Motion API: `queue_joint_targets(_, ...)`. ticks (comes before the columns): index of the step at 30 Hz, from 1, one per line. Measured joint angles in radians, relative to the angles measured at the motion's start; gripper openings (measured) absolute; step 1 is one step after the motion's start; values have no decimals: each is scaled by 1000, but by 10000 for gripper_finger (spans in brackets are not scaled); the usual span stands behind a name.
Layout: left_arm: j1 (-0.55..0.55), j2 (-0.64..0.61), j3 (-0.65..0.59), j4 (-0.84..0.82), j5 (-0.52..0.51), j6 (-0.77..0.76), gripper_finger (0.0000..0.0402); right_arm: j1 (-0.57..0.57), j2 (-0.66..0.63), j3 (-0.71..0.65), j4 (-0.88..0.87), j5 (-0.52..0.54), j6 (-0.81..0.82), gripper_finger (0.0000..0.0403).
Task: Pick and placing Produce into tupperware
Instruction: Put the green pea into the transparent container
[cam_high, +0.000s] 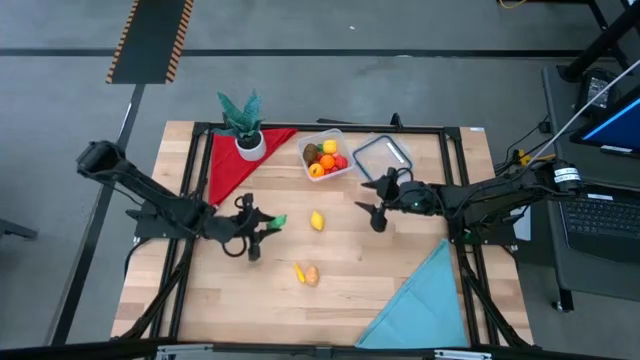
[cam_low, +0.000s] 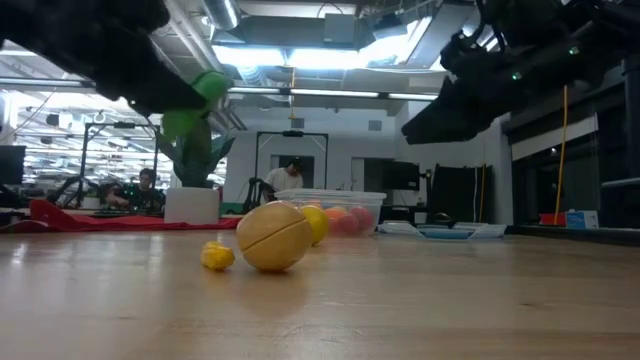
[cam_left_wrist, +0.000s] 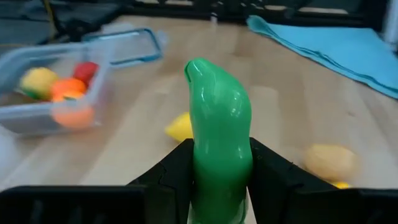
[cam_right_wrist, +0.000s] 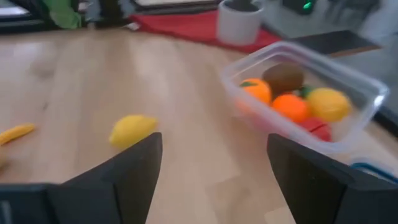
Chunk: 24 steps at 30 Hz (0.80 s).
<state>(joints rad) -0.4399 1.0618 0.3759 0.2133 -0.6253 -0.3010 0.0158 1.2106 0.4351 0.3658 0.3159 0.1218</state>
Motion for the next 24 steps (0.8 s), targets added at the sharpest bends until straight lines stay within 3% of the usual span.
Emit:
queue_joint_targets(12,263,-3,0,116,23,26,114,0,0,0,36,210,-18,291)
queue_joint_targets(20,394,-3,0,203,177,66,114,0,0,0,35,216,-23,291)
queue_joint_targets(24,442,-2,0,234,202,76,114,0,0,0,35,216,-56,291)
